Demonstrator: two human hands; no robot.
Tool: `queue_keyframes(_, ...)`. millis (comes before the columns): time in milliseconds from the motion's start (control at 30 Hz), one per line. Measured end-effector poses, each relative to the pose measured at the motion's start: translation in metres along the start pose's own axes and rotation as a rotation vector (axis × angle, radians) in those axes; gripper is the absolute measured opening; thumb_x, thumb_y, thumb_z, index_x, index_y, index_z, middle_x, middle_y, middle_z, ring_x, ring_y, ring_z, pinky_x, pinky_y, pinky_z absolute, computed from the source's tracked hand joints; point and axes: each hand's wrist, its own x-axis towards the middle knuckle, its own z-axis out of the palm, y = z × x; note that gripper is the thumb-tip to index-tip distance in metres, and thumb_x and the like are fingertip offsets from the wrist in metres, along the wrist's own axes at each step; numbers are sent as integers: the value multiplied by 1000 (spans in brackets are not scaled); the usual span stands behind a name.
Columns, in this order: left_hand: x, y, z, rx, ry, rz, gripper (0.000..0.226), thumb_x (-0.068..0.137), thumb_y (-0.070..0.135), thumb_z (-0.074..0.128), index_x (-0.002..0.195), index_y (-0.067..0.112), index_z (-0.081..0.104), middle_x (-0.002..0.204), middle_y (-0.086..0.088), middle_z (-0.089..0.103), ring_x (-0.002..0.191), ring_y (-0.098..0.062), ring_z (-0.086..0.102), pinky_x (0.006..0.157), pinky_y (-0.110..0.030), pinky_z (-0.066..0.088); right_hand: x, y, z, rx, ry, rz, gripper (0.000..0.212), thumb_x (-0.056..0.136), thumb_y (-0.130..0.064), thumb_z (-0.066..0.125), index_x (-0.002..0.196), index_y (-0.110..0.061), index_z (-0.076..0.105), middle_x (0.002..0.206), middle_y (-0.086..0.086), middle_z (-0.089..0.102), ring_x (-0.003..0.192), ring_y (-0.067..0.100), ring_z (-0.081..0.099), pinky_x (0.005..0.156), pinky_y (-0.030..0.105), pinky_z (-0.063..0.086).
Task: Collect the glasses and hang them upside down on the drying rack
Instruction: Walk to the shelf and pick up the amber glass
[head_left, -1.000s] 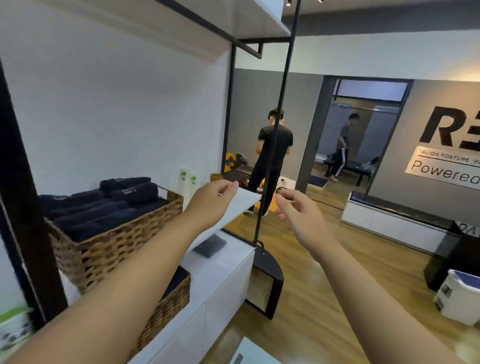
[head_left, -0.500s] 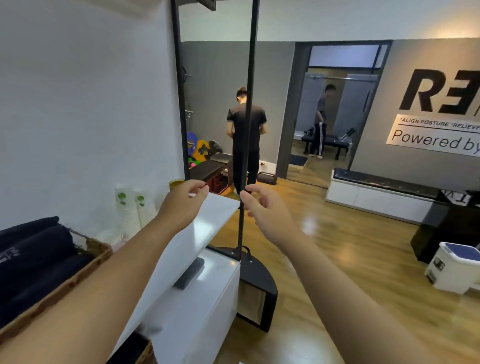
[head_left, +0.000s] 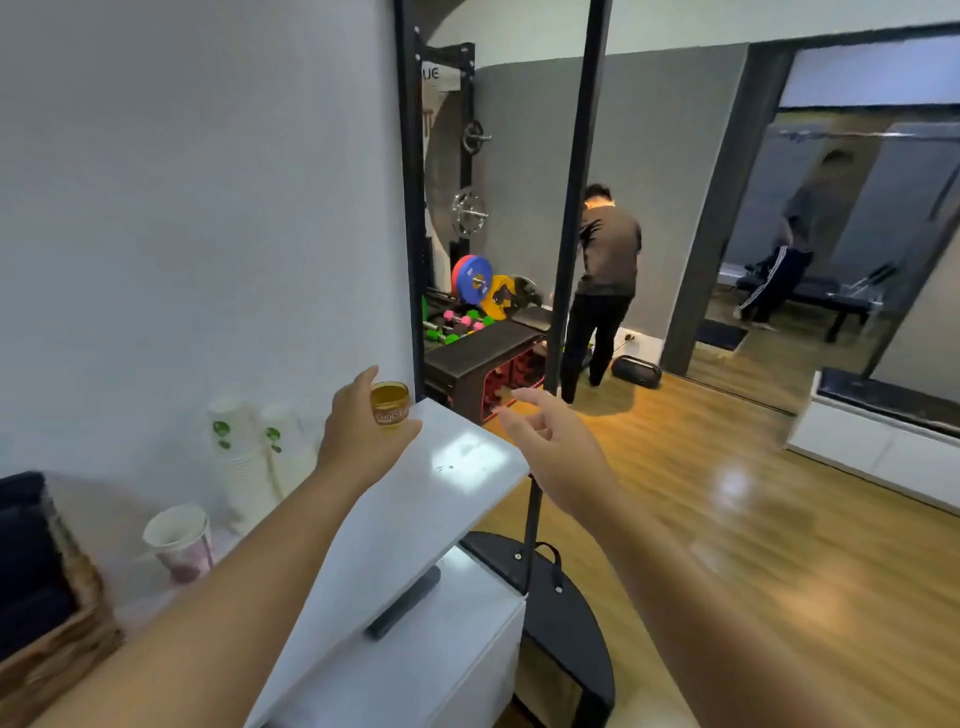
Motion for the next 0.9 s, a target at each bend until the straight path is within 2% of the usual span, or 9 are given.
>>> queue_keyframes(100, 28, -10, 25, 69, 0, -32, 109, 73, 46, 89, 160, 29, 25, 161, -7, 31, 143, -29, 39, 108, -41, 40, 33, 23, 6, 24, -66, 18, 63, 95, -65, 59, 152, -40, 47, 138, -7, 63, 122, 10, 59, 82, 24, 49)
queue_keyframes(167, 52, -18, 41, 99, -11, -66, 113, 72, 46, 90, 161, 29, 22, 165, -9, 27, 146, -32, 35, 111, -46, 40, 53, 35, 10, 24, -88, 15, 66, 93, -68, 60, 153, -46, 44, 146, -10, 57, 126, 5, 51, 81, 21, 44)
queue_keyframes(233, 78, -29, 57, 129, -15, -96, 114, 71, 48, 90, 161, 30, 22, 165, -10, 25, 147, -36, 34, 111, -51, 42, 73, 46, 16, 24, -100, 9, 65, 94, -67, 61, 153, -48, 42, 151, -12, 54, 130, 4, 48, 87, 25, 43)
queue_keyframes(333, 114, -48, 81, 185, 6, -107, 112, 72, 51, 89, 160, 30, 22, 165, -11, 24, 146, -38, 35, 109, -54, 45, 99, 64, 28, 9, -112, 25, 63, 95, -66, 61, 152, -49, 42, 153, -13, 53, 136, 8, 49, 94, 28, 42)
queue_keyframes(500, 164, -79, 113, 274, 19, -118, 105, 75, 55, 85, 159, 28, 27, 165, -11, 27, 147, -37, 32, 107, -51, 45, 139, 78, 57, -15, -156, 57, 63, 94, -66, 60, 152, -50, 40, 151, -16, 52, 133, 4, 49, 91, 20, 39)
queue_keyframes(633, 192, -109, 132, 346, -14, -123, 102, 76, 61, 80, 158, 27, 29, 163, -10, 31, 145, -36, 33, 106, -50, 47, 164, 87, 82, -31, -155, 100, 65, 94, -65, 58, 154, -46, 40, 149, -14, 53, 134, 8, 50, 97, 27, 41)
queue_keyframes(733, 205, -128, 142, 385, -12, -142, 102, 75, 64, 79, 157, 29, 30, 162, -8, 32, 145, -35, 33, 105, -50, 49, 175, 92, 100, -35, -169, 128, 74, 84, -73, 52, 152, -47, 40, 149, -13, 53, 132, 8, 51, 99, 29, 41)
queue_keyframes(900, 217, -152, 149, 325, -3, -193, 100, 72, 62, 83, 153, 33, 32, 151, -4, 41, 131, -31, 49, 91, -40, 55, 183, 98, 119, -37, -186, 152, 79, 80, -74, 49, 153, -45, 41, 149, -12, 54, 132, 9, 51, 102, 31, 43)
